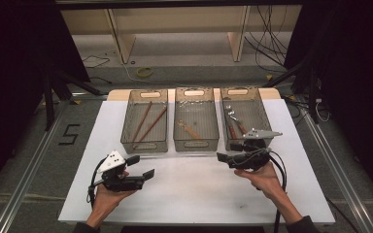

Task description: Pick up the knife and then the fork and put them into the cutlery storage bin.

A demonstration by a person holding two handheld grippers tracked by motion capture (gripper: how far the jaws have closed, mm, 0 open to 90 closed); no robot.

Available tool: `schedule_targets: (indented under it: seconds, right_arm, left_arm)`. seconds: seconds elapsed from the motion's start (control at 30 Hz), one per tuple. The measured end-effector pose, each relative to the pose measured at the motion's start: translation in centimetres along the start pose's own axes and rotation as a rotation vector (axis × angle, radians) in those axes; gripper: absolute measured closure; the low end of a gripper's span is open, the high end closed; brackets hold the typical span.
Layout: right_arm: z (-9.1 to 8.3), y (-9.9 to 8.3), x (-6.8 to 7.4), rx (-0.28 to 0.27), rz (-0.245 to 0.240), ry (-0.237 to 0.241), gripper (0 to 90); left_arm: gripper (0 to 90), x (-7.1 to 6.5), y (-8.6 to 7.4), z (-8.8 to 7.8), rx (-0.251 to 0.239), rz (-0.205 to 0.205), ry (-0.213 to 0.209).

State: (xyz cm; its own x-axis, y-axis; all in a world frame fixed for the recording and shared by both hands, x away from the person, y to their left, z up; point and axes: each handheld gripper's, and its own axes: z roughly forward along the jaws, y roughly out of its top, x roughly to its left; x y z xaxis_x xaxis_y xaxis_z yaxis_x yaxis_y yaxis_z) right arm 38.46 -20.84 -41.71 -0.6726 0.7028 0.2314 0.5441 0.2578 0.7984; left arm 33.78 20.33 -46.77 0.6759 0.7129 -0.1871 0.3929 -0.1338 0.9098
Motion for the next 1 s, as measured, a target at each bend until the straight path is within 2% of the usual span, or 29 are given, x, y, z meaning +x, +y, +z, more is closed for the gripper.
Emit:
schedule_targets:
  seconds: [0.43,0.7,1.0]
  right_arm:
    - [-1.3,-3.3,0.2,-0.066,0.013,0.017,26.1]
    - [-2.3,-5.1,0.7,-0.081,0.001,0.016,24.1]
    - [-2.6,-6.2,0.7,-0.080,-0.012,0.003,22.9]
  left_arm:
    - [17.7,0.0,0.0,0.1,0.008,-0.003,-0.013]
    - [17.7,0.0,-0.1,0.1,0.005,-0.010,-0.020]
    - [17.7,-0.1,0.0,0.1,0.015,-0.007,-0.033]
